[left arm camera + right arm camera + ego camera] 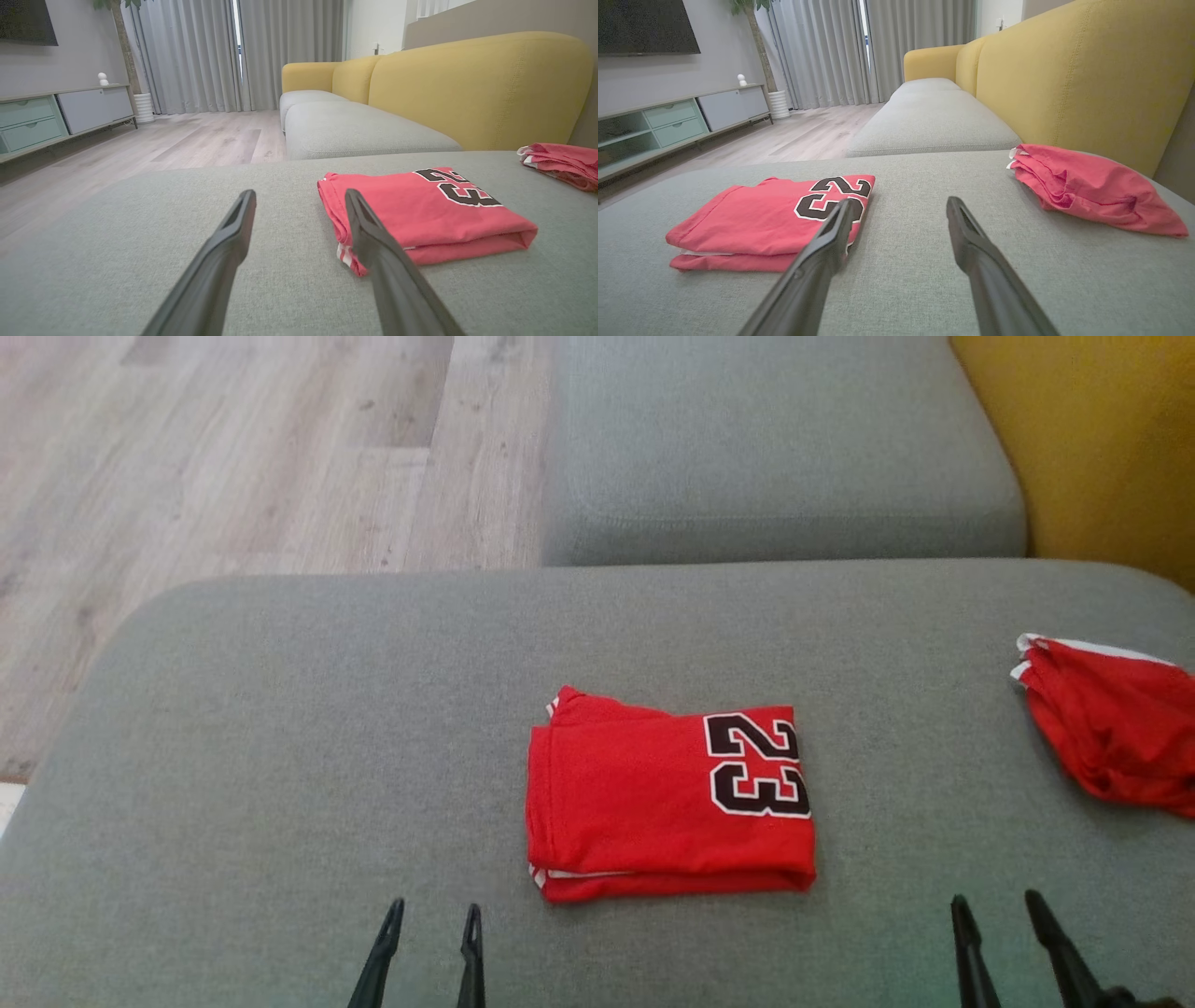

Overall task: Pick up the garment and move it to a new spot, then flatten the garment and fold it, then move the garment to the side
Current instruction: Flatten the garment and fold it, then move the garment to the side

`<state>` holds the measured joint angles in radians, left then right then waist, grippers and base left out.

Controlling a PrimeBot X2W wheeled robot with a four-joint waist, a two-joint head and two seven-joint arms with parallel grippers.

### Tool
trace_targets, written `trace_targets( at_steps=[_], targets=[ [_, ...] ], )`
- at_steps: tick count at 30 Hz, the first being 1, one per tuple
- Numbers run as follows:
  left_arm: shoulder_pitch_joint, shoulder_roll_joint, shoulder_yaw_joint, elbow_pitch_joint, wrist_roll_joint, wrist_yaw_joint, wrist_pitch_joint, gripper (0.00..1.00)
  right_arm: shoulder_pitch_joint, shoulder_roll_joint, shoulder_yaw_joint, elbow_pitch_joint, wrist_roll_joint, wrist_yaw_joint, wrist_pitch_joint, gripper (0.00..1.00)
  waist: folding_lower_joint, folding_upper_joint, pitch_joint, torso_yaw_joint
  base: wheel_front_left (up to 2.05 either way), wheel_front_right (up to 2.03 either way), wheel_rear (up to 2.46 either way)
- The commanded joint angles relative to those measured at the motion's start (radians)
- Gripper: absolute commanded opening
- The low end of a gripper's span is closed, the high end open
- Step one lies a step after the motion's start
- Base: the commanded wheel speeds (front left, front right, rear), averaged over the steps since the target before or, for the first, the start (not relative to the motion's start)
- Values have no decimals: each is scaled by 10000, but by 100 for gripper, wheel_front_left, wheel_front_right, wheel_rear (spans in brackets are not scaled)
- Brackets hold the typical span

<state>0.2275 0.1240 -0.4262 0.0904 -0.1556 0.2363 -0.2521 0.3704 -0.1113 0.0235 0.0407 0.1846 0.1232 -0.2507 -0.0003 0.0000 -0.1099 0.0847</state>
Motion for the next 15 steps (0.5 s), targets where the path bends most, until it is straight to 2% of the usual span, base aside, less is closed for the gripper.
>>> trace_targets(
  at_steps=[1,15],
  targets=[
    [-290,-130,423,-289,85,-62,-97,100,-281,-111,148,-393,-65,75,-109,100,3,0,-137,-6,0,0,0],
    [-112,-259,860,79,445,-463,-97,100,-86,173,297,-228,-182,75,-110,100,3,0,-326,62,0,0,0]
  ],
)
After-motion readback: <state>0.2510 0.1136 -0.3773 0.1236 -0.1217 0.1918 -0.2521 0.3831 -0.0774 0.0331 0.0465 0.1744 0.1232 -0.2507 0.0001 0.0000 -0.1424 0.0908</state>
